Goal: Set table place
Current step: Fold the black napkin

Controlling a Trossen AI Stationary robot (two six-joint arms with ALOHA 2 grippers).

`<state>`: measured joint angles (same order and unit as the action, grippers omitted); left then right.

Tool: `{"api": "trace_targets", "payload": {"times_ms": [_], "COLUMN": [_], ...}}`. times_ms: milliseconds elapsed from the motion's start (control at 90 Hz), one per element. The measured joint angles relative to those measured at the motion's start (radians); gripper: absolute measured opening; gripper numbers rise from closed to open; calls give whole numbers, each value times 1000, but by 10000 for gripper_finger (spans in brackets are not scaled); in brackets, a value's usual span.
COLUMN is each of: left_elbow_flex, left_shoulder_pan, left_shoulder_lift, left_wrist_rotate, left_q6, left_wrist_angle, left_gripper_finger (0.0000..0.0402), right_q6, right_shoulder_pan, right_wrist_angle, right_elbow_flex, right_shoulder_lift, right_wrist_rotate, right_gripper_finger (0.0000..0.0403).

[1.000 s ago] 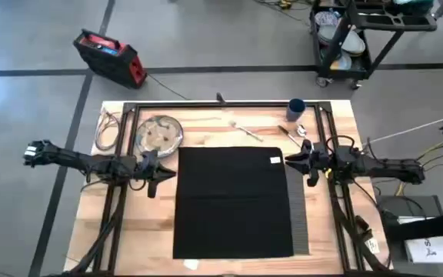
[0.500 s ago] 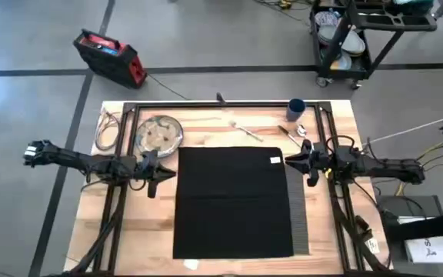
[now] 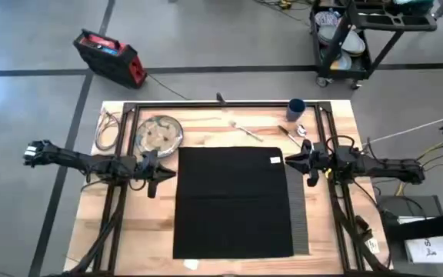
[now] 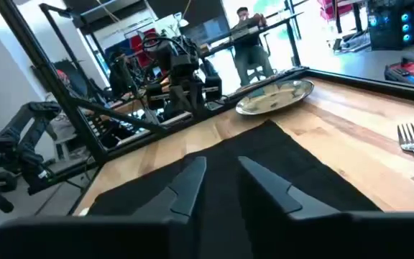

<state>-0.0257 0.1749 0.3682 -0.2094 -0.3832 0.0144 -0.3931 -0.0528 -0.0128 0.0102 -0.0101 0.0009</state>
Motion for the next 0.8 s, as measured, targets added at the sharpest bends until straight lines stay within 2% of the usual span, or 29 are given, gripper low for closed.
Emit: {"api": "trace_targets", "payload": {"times_ms": [411,800], "left_elbow_flex": [0,0], "left_shoulder_pan": [0,0], "left_shoulder_lift": [0,0], "left_wrist_rotate": [0,0], "left_q6": [0,0], "left_wrist_angle": [0,0], "left_gripper_finger": [20,20], "right_q6": [0,1], "right_shoulder_pan": [0,0], "right_wrist_angle": [0,-2], "right_elbow_flex": [0,0], "right_shoulder_lift": [0,0], "right_wrist_rotate": [0,-1], "right_gripper_finger": [83,54]}}
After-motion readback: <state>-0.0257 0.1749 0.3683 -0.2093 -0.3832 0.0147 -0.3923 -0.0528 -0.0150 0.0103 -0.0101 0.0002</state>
